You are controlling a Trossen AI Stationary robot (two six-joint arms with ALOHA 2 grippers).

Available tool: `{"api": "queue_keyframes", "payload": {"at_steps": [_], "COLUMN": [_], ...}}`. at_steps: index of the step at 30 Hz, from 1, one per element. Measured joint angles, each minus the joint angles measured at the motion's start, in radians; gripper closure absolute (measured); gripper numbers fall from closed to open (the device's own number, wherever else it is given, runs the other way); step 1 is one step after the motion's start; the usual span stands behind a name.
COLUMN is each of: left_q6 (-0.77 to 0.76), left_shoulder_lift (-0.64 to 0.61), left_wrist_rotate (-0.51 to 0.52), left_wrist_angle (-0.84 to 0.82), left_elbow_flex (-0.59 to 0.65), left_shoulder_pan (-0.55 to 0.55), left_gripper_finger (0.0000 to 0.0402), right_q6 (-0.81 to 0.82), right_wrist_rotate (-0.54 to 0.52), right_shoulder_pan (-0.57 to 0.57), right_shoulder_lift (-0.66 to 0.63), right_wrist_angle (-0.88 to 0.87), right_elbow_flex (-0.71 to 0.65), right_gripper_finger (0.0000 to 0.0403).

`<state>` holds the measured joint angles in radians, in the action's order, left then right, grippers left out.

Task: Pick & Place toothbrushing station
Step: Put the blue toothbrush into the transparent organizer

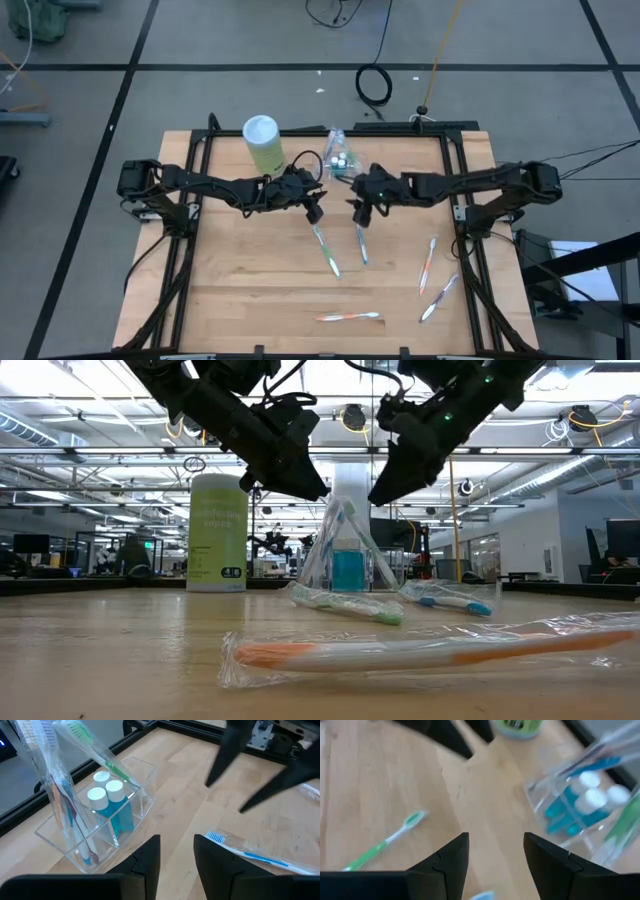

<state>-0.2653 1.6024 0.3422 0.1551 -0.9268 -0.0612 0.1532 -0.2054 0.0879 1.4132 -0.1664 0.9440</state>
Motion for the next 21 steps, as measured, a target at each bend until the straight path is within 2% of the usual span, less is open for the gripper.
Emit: {"api": "queue_keyframes", "payload": {"at_steps": [11, 17, 21], "left_q6": [0.000, 0.000, 0.000], "left_shoulder_lift": [0.000, 0.000, 0.000], "left_wrist_rotate": [0.000, 0.000, 0.000], "left_wrist_angle": [0.000, -0.001, 0.000], "left_elbow_flex": [0.000, 0.000, 0.000], "left_shoulder_pan": [0.000, 0.000, 0.000], "left_gripper_finger": [0.0277, 0.0277, 0.0277], "right_q6": [0.324, 0.462, 0.544], "right_wrist_rotate": [-0.002, 0.002, 0.059], "right_shoulder_pan": [-0.043, -0.051, -0.050], "right_shoulder_lift": [0.000, 0.001, 0.001], "right_wrist_angle": [-0.125, -0.100, -0.096], "right_elbow_flex": [-0.004, -0.102, -0.167], "right_gripper_finger": [0.0224, 0.0226, 0.0227]}}
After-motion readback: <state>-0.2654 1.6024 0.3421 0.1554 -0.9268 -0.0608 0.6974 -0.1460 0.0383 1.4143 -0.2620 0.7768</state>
